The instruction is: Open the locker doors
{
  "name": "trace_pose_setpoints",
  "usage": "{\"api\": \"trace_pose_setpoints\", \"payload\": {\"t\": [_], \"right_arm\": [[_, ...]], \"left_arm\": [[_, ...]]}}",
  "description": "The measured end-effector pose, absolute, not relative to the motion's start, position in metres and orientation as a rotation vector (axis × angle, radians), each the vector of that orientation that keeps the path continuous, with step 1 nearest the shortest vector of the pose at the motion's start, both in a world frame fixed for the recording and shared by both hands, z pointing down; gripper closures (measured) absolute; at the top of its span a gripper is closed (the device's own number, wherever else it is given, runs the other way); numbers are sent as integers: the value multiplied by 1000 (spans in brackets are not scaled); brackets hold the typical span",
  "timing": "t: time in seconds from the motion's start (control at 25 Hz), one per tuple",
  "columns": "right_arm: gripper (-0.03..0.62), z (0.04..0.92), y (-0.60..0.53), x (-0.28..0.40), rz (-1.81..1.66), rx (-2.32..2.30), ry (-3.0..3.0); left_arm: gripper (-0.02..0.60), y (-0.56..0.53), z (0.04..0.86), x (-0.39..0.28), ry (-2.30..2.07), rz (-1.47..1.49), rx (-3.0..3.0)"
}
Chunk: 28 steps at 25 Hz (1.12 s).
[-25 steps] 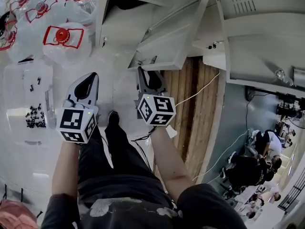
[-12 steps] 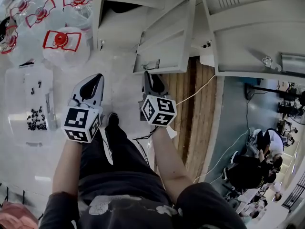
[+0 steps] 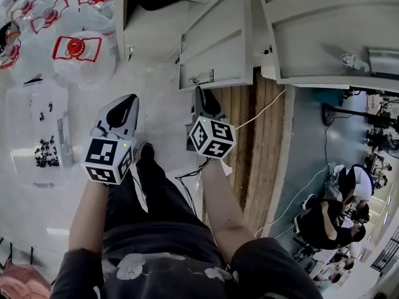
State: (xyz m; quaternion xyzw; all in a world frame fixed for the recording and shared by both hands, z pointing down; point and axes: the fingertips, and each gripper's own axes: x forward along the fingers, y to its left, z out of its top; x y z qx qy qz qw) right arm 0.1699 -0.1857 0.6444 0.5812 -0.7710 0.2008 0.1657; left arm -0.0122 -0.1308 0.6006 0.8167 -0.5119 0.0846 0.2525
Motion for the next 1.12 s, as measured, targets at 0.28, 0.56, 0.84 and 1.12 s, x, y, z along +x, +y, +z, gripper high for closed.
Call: {"api": "trace_pose_setpoints", "payload": {"t": [0.28, 0.56, 0.84, 1.12], "right_arm": [[484, 644, -188, 174, 577, 1643, -2237], [473, 645, -175, 172, 563, 1569, -2292], [530, 640, -153, 176, 574, 1623, -2259], [565, 622, -122, 163, 586, 1612, -2254]], "left_arm": [[572, -125, 602, 0, -1407, 217, 2213], [572, -103, 608, 13, -1425, 283, 2242], [572, -86, 613, -2, -1458, 264, 2162], [572, -64, 596, -20, -1438, 271, 2188]]}}
